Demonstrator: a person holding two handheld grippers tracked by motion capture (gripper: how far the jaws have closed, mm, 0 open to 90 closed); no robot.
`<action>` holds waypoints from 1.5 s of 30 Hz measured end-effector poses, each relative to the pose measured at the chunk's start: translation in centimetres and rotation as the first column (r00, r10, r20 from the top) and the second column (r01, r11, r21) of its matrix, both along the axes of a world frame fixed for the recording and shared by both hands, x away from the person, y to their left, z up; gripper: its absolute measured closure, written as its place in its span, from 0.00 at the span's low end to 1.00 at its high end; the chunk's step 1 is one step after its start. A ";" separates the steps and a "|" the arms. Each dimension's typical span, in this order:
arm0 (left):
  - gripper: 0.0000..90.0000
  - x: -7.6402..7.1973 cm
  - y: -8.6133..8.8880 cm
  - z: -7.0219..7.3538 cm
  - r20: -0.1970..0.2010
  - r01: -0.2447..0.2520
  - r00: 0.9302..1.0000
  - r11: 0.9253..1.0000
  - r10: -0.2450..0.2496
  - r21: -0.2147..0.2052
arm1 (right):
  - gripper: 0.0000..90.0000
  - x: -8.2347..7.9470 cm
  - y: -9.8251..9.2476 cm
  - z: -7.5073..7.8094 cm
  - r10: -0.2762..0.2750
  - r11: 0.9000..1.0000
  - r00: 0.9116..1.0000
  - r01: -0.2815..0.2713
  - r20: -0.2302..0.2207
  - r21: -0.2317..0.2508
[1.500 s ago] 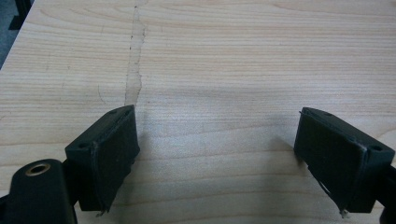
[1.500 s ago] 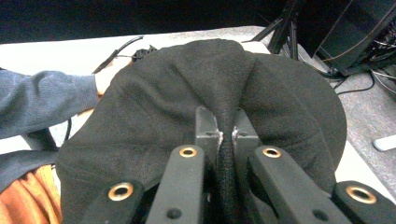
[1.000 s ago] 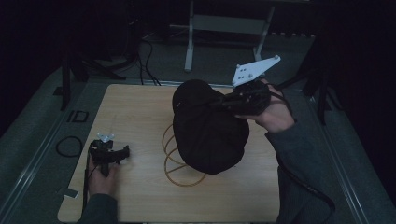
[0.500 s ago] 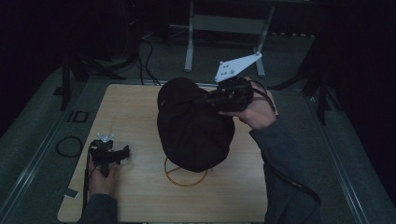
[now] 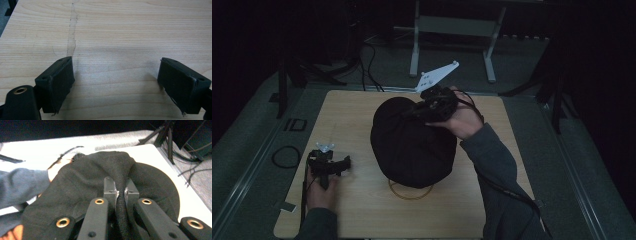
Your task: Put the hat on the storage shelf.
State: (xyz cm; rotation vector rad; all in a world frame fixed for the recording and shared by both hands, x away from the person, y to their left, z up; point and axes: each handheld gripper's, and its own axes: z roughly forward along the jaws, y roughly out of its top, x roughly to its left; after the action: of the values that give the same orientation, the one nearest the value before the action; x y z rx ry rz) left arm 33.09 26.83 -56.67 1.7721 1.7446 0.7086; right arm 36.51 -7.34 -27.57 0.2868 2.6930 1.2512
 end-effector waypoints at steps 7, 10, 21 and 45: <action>0.15 0.0 0.0 0.0 0.002 0.000 1.000 1.000 0.000 -0.001 | 0.90 0.2 0.7 -1.3 -0.006 0.999 1.000 0.006 -0.010 -0.047; 0.15 0.0 0.0 0.0 0.001 0.000 1.000 1.000 0.000 0.000 | 0.89 0.4 0.7 -1.6 -0.010 0.999 1.000 0.009 -0.021 -0.045; 0.15 0.0 0.0 0.0 0.001 0.000 1.000 1.000 0.000 0.001 | 0.82 0.1 1.5 -2.3 0.014 0.996 0.999 -0.017 -0.034 -0.084; 0.15 0.0 0.0 0.0 0.003 -0.001 1.000 1.000 0.001 -0.001 | 0.64 0.1 -0.9 -2.2 -0.003 1.000 0.999 0.001 -0.045 -0.029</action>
State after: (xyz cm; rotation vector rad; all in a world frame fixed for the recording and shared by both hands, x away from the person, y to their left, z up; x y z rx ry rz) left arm 33.10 26.82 -56.69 1.7691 1.7432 0.7102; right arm 36.57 -8.23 -29.76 0.3177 2.7450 1.2188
